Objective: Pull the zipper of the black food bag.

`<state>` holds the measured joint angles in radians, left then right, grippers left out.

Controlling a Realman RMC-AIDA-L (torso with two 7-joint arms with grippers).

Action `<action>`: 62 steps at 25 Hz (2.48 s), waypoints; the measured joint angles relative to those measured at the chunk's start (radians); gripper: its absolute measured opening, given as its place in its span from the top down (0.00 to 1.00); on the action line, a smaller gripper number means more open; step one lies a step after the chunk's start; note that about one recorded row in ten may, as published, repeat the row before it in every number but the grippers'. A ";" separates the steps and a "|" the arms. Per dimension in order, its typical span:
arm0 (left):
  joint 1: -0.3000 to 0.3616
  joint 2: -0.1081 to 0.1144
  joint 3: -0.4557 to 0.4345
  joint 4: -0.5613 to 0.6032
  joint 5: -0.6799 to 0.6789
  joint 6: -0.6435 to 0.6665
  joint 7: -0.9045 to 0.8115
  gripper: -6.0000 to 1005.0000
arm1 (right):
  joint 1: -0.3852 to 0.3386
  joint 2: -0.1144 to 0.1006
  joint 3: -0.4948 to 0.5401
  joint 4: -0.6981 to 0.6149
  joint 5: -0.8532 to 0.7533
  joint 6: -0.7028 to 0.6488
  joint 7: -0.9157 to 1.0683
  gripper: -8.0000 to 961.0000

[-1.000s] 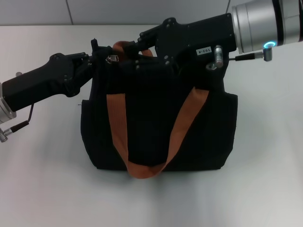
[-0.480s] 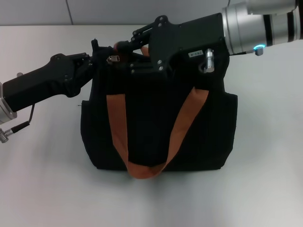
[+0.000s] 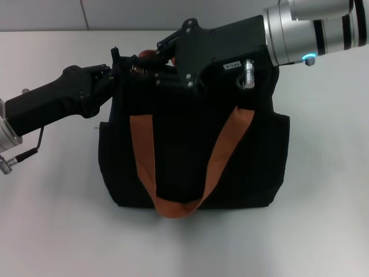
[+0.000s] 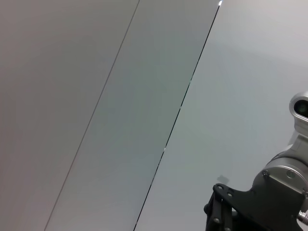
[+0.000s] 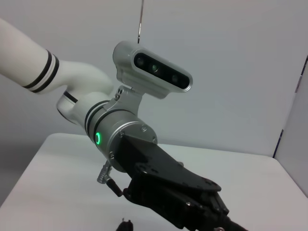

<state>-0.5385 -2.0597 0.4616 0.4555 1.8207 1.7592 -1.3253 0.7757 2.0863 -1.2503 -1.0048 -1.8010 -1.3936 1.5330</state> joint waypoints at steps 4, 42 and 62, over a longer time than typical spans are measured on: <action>0.000 -0.001 0.000 -0.001 -0.001 0.000 0.000 0.90 | 0.000 0.000 0.000 0.000 0.000 0.001 0.000 0.75; 0.053 -0.001 -0.015 0.000 -0.035 -0.021 0.054 0.90 | 0.081 -0.005 -0.040 -0.094 -0.167 -0.023 0.165 0.99; 0.094 -0.002 -0.015 0.000 -0.063 -0.021 0.080 0.89 | 0.201 -0.005 -0.063 -0.141 -0.362 -0.106 0.319 1.00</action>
<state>-0.4445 -2.0617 0.4464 0.4557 1.7581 1.7379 -1.2454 0.9765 2.0817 -1.3129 -1.1454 -2.1634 -1.4992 1.8515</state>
